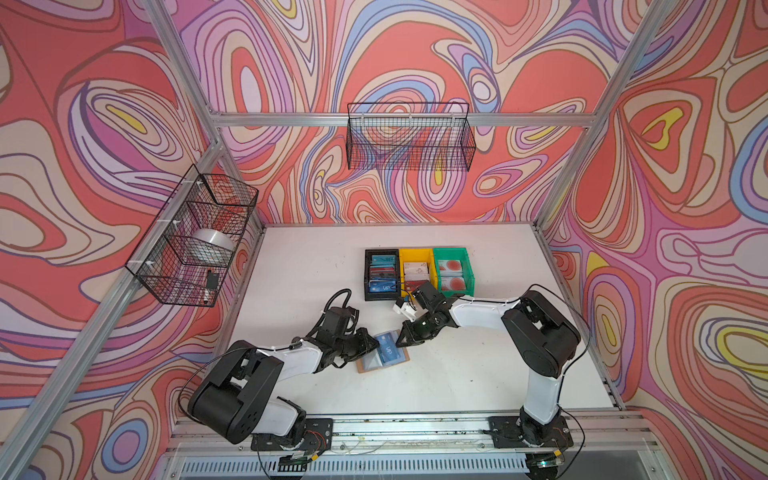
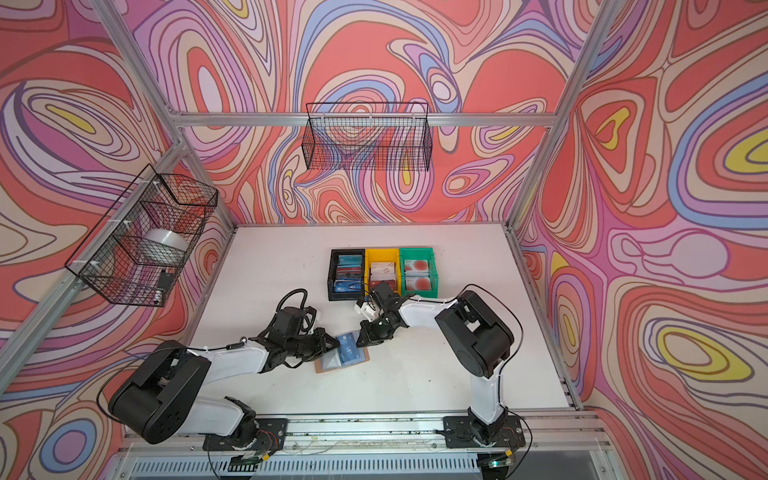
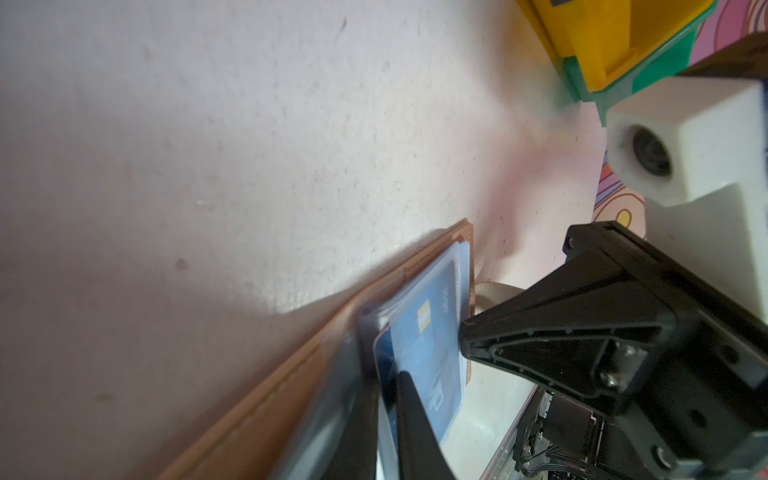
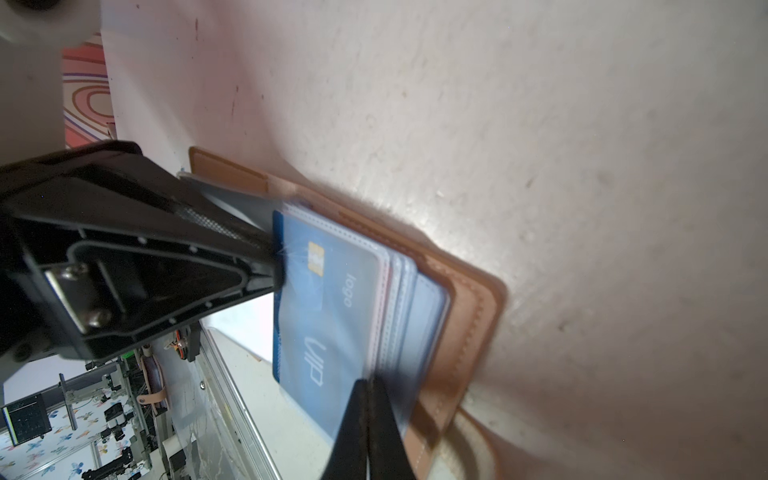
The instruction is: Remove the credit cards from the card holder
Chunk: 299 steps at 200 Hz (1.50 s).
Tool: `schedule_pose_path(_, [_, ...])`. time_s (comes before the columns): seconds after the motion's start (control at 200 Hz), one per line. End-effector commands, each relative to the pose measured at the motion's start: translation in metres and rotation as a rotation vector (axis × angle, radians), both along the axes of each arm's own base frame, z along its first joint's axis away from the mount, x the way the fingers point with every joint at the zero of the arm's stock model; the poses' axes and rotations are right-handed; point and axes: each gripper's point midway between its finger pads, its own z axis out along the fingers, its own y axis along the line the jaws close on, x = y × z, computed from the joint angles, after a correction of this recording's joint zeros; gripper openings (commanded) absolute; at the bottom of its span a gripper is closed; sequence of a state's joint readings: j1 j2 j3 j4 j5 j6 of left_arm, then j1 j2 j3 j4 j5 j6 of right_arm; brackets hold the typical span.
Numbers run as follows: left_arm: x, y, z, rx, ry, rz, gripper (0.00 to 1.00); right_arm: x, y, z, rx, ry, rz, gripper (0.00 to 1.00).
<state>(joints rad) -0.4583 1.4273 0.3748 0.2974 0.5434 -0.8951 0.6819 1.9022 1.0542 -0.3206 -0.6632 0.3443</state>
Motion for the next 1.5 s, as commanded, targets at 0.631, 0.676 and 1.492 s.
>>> schedule_pose_path(0.631, [-0.002,-0.003,-0.014,-0.009,0.029,0.0,0.03,-0.009,0.0,-0.012,0.008,0.052,0.001,0.05])
schedule_pose_path(0.676, [-0.003,-0.002,-0.015,-0.005,0.032,-0.003,0.02,-0.009,0.0,-0.014,0.004,0.055,-0.002,0.05])
schedule_pose_path(1.492, [-0.012,0.014,-0.008,0.116,0.048,-0.062,0.0,-0.009,0.003,-0.013,0.016,0.065,-0.002,0.06])
